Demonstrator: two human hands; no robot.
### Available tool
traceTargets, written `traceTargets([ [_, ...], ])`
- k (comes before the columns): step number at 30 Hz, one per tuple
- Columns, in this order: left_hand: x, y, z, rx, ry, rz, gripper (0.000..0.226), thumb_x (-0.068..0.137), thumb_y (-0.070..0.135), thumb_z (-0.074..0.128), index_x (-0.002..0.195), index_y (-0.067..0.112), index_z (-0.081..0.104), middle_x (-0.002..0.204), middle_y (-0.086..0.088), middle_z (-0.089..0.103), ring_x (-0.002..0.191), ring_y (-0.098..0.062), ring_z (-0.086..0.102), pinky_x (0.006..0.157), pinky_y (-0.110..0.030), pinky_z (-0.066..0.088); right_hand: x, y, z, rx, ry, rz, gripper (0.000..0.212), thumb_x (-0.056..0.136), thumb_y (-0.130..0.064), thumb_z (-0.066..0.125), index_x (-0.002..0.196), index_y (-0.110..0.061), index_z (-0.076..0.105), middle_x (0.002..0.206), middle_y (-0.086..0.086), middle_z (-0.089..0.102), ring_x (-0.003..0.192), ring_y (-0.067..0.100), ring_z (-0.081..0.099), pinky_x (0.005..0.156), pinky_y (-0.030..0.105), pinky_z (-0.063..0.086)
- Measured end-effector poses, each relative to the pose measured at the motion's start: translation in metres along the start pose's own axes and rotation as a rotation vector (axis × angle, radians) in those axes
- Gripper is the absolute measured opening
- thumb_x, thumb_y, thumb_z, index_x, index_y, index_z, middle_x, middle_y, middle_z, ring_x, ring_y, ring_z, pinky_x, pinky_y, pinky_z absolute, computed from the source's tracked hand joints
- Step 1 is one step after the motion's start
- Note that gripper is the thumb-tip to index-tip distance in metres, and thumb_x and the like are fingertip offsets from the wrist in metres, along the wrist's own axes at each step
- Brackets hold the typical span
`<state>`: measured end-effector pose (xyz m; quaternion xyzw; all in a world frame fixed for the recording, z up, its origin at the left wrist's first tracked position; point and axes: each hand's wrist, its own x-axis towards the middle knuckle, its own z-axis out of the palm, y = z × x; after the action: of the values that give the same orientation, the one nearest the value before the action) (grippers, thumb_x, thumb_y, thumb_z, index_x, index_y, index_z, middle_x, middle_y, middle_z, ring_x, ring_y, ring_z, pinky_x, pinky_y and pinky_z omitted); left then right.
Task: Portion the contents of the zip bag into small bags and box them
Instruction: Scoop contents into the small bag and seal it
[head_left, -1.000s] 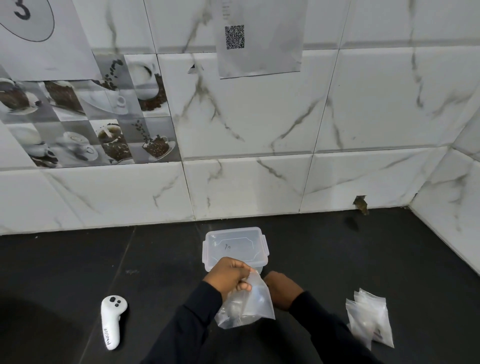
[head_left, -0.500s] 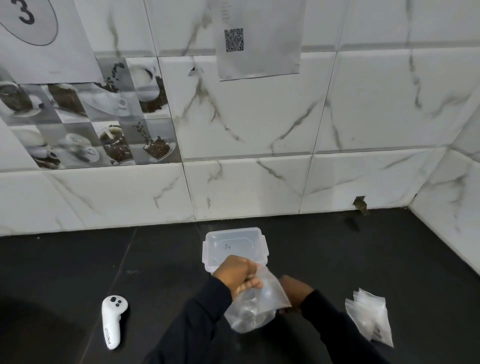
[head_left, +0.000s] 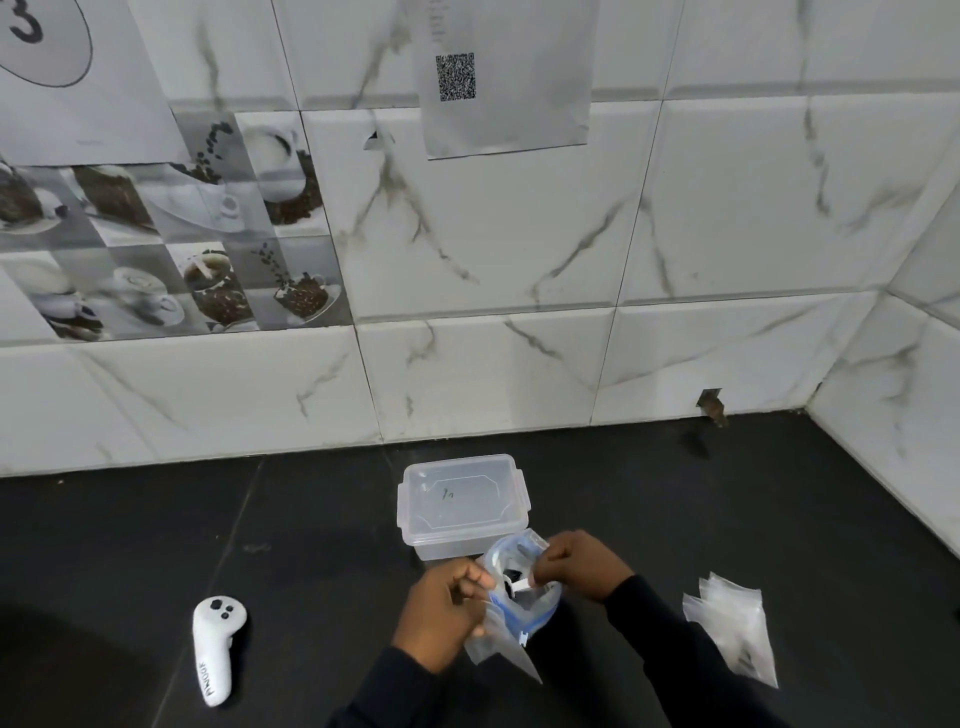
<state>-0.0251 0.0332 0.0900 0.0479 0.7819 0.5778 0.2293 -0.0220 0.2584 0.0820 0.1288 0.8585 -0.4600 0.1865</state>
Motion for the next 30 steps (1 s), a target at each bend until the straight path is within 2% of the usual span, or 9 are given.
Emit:
traceTargets([
  [3,-0.003,-0.002,0.005,0.084,0.011,0.024,0.047,0.071,-0.018,0.050,0.079,0.020,0.076,0.079,-0.006,0.066,0.068,-0.016,0.064,0.061,-0.028,0.056,0.007,0.007,0.004,-0.069,-0.013,-0.015,0.009,0.058,-0.030,0.073,0.054,-0.022,0.073,0.070,0.006,0.071,0.063,0.007,0.063,0.078,0.035,0.056],
  [6,-0.006,0.001,0.010,0.161,-0.012,0.016,0.049,0.076,-0.017,0.051,0.081,0.024,0.077,0.086,-0.001,0.068,0.075,-0.012,0.065,0.064,-0.024,0.057,0.013,0.012,0.005,-0.087,-0.005,0.009,0.017,0.058,-0.040,0.073,0.052,-0.024,0.070,0.068,-0.003,0.067,0.067,0.008,0.062,0.087,0.039,0.052],
  [9,-0.008,0.006,0.010,0.186,-0.001,0.022,0.041,0.077,-0.014,0.053,0.081,0.022,0.073,0.088,-0.007,0.067,0.069,-0.016,0.065,0.061,-0.025,0.058,0.014,0.020,0.000,-0.076,0.068,0.043,0.023,0.058,-0.042,0.070,0.046,-0.023,0.064,0.060,-0.008,0.059,0.069,0.011,0.056,0.090,0.040,0.039],
  [11,-0.010,0.008,0.008,0.233,0.011,0.054,0.027,0.073,-0.011,0.057,0.077,0.015,0.065,0.084,-0.013,0.065,0.067,-0.019,0.064,0.060,-0.031,0.060,0.008,0.023,-0.006,-0.063,0.104,0.062,0.023,0.061,-0.041,0.070,0.049,-0.022,0.065,0.063,-0.004,0.060,0.071,0.013,0.058,0.093,0.042,0.044],
  [14,-0.011,0.007,0.008,0.348,0.015,0.093,0.017,0.074,-0.006,0.061,0.073,0.011,0.055,0.080,-0.013,0.064,0.068,-0.022,0.067,0.062,-0.033,0.061,-0.004,0.025,-0.015,-0.043,0.166,0.087,0.026,0.069,-0.031,0.071,0.045,-0.022,0.064,0.058,-0.003,0.057,0.061,0.010,0.055,0.083,0.037,0.048],
  [17,-0.011,0.006,0.010,0.417,0.014,0.117,0.022,0.077,-0.005,0.060,0.070,0.016,0.058,0.078,-0.004,0.065,0.069,-0.019,0.067,0.063,-0.026,0.060,-0.013,0.033,-0.017,-0.014,0.215,0.082,0.033,0.073,-0.021,0.071,0.041,-0.020,0.062,0.049,-0.003,0.051,0.052,0.008,0.048,0.066,0.029,0.045],
  [21,-0.010,0.007,0.016,0.461,-0.016,0.128,0.021,0.086,0.007,0.063,0.073,0.022,0.068,0.081,0.003,0.068,0.074,-0.008,0.067,0.068,-0.019,0.057,-0.017,0.045,-0.018,0.031,0.226,0.072,0.027,0.079,-0.018,0.069,0.064,0.004,0.067,0.060,0.006,0.056,0.064,0.015,0.053,0.075,0.036,0.051],
  [27,-0.008,0.005,0.019,0.511,-0.034,0.103,0.020,0.090,0.020,0.061,0.077,0.018,0.077,0.080,0.004,0.073,0.075,-0.003,0.068,0.078,-0.021,0.058,-0.022,0.053,-0.017,0.040,0.245,0.077,0.028,0.080,-0.017,0.067,0.066,0.008,0.065,0.063,0.012,0.057,0.059,0.015,0.051,0.072,0.040,0.052],
  [30,-0.006,0.003,0.021,0.526,-0.034,0.127,0.018,0.086,0.016,0.063,0.090,0.023,0.079,0.092,0.008,0.074,0.079,-0.004,0.066,0.075,-0.015,0.052,-0.027,0.055,-0.016,0.071,0.309,0.103,0.031,0.080,-0.013,0.068,0.056,0.004,0.059,0.053,0.002,0.050,0.058,0.018,0.054,0.072,0.038,0.053],
])
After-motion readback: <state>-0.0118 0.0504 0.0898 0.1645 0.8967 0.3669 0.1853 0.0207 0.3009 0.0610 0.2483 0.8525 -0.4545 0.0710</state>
